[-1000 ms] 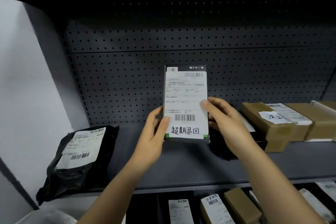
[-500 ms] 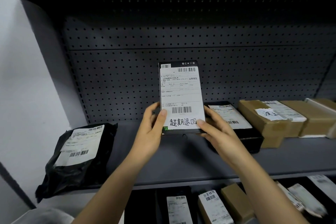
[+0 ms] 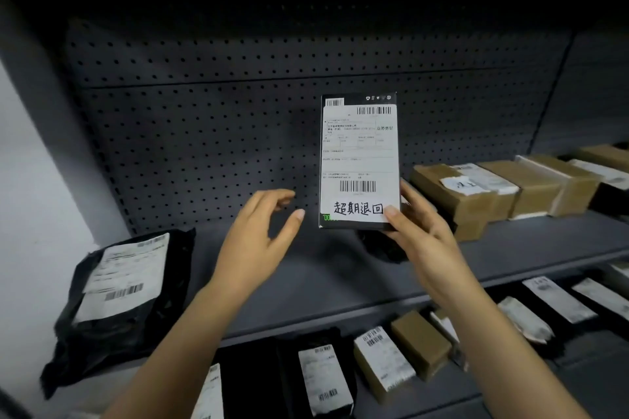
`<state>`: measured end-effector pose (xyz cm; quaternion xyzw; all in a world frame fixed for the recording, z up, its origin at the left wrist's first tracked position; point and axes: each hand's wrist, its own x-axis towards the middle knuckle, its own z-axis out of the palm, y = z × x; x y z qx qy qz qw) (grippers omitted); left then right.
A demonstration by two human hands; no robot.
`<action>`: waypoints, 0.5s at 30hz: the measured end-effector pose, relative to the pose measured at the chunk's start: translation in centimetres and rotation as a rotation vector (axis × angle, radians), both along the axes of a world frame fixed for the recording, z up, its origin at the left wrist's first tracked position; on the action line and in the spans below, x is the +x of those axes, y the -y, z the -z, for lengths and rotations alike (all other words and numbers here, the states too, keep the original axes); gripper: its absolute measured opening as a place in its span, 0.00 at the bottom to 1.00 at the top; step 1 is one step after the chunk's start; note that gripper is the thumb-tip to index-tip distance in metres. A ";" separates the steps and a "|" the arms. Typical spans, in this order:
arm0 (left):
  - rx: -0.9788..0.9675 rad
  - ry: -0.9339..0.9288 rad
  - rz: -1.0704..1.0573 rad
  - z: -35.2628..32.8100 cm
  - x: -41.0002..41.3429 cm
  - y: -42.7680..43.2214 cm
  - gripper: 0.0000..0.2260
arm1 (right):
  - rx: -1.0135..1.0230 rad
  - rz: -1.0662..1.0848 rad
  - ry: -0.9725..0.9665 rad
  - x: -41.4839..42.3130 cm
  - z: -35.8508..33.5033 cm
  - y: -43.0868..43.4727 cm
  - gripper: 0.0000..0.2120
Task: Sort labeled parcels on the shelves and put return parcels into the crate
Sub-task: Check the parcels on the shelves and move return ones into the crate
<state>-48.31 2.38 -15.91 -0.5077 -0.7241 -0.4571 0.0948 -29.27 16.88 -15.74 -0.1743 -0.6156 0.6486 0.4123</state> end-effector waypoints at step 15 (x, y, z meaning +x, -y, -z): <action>-0.051 -0.343 0.377 5.2 11.4 -5.4 0.17 | -0.097 0.445 0.062 16.8 5.3 3.5 0.26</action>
